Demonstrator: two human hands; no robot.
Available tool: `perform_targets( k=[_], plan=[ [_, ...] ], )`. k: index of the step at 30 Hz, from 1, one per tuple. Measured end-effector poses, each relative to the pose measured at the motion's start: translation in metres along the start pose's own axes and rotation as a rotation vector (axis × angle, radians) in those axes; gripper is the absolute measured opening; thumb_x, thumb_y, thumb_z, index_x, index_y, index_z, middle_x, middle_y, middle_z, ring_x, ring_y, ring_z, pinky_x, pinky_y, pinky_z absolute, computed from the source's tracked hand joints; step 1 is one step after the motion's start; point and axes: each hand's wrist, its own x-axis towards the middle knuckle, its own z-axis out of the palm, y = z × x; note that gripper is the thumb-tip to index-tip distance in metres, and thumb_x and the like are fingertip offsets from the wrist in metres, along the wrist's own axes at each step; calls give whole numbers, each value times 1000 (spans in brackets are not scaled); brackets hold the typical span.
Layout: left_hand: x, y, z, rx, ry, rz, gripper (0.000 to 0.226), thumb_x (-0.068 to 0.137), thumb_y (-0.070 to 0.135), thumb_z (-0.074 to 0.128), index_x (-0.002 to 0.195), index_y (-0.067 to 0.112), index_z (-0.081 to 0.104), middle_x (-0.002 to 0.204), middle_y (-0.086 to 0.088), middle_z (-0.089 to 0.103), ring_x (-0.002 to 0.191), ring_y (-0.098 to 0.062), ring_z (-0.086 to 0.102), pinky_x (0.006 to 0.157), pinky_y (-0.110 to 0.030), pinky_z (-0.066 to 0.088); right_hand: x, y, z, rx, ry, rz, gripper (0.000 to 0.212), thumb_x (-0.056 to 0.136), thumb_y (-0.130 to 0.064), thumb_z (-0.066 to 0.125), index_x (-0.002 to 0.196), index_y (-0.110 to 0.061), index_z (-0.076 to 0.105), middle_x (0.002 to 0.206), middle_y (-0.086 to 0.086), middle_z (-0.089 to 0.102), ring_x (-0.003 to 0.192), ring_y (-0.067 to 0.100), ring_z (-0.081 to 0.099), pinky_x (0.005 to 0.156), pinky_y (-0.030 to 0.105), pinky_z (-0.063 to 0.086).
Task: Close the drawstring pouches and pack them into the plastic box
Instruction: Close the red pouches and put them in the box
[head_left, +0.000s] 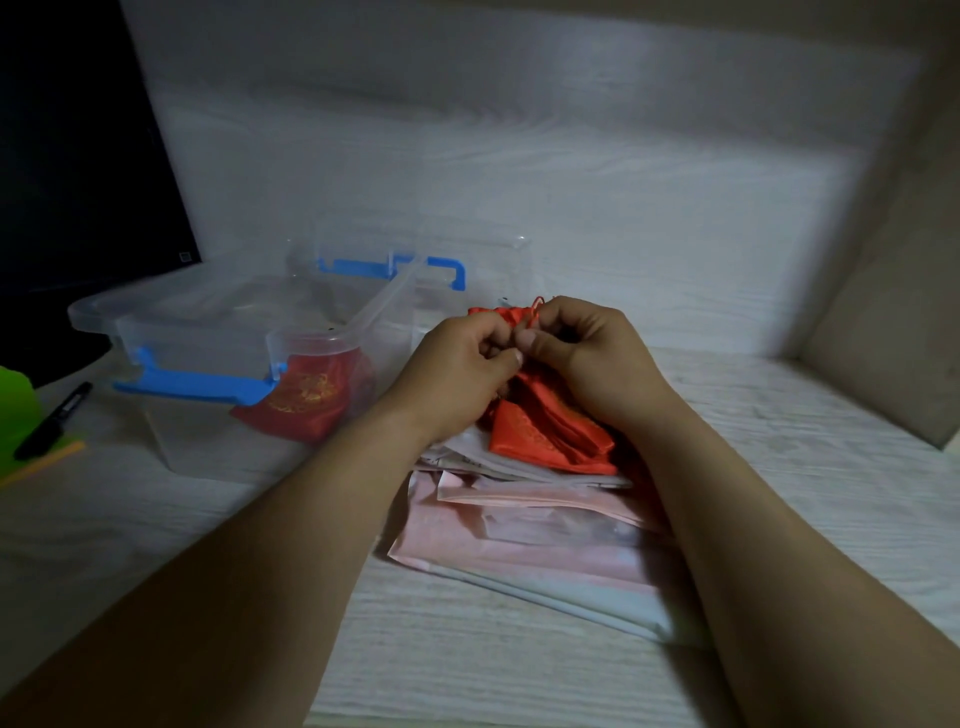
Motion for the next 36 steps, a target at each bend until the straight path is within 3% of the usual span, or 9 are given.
perform_targets(
  k=[4, 6, 10, 17, 21, 24, 29, 32, 36],
  plan=[
    [-1, 1, 0, 7, 18, -9, 14, 97, 15, 69, 85, 17, 62, 69, 3, 65, 58, -9, 66, 58, -23, 51, 0, 1, -1, 80, -2, 71, 20, 95, -7, 71, 77, -7, 63, 69, 5, 56, 62, 9, 45, 59, 23, 38],
    [0, -1, 0, -12, 12, -13, 18, 98, 17, 69, 83, 22, 62, 68, 9, 66, 60, -9, 67, 62, -29, 55, 0, 3, -1, 85, 7, 89, 20, 96, -11, 71, 78, -11, 63, 70, 6, 55, 63, 12, 45, 60, 27, 38],
    [0, -1, 1, -53, 5, -19, 15, 99, 17, 67, 85, 20, 64, 70, 10, 65, 66, -9, 65, 72, -38, 63, 1, 5, -1, 60, 32, 70, 26, 97, -17, 69, 86, 5, 60, 74, 13, 53, 68, 18, 44, 66, 34, 37],
    [-1, 1, 2, 52, 47, 0, 14, 102, 19, 64, 88, 16, 62, 77, -2, 69, 63, -9, 66, 60, -22, 55, 1, 2, -4, 135, 199, 144, 23, 102, -12, 60, 80, -15, 57, 68, 5, 54, 46, 7, 42, 46, 22, 36],
    [0, 0, 4, -31, 42, -32, 13, 103, 24, 60, 91, 19, 62, 77, -4, 68, 66, -13, 66, 62, -28, 54, 4, 6, -1, -9, 253, 99, 22, 100, -14, 62, 79, -14, 57, 76, 7, 62, 61, 9, 49, 63, 27, 41],
    [-1, 7, 5, -194, 41, -170, 27, 105, 45, 51, 97, 22, 63, 85, -4, 72, 72, -18, 69, 69, -38, 54, 5, 6, -1, -92, 295, 67, 17, 99, -15, 63, 84, -6, 60, 86, 9, 69, 74, 13, 57, 72, 28, 45],
    [-6, 20, 6, -135, -39, -166, 60, 99, 60, 54, 82, 3, 65, 71, 0, 61, 62, -10, 56, 63, -26, 43, 4, 4, 0, -94, 344, 45, 21, 98, -15, 65, 78, -16, 58, 77, 2, 67, 69, 7, 58, 69, 24, 45],
    [-8, 18, 9, -146, -83, -135, 40, 97, 42, 69, 75, 9, 62, 67, -1, 52, 61, -10, 47, 60, -26, 39, 3, 1, 1, -64, 338, 31, 21, 97, -16, 66, 80, -6, 58, 80, 15, 67, 68, 21, 57, 68, 35, 47],
    [-3, 14, 11, -264, -22, -126, 23, 94, 22, 70, 72, 20, 64, 69, 4, 59, 67, -10, 52, 70, -31, 42, 4, -1, -1, -10, 337, 68, 24, 98, -21, 67, 82, -4, 61, 68, 3, 58, 58, 9, 46, 61, 29, 40]
  ],
)
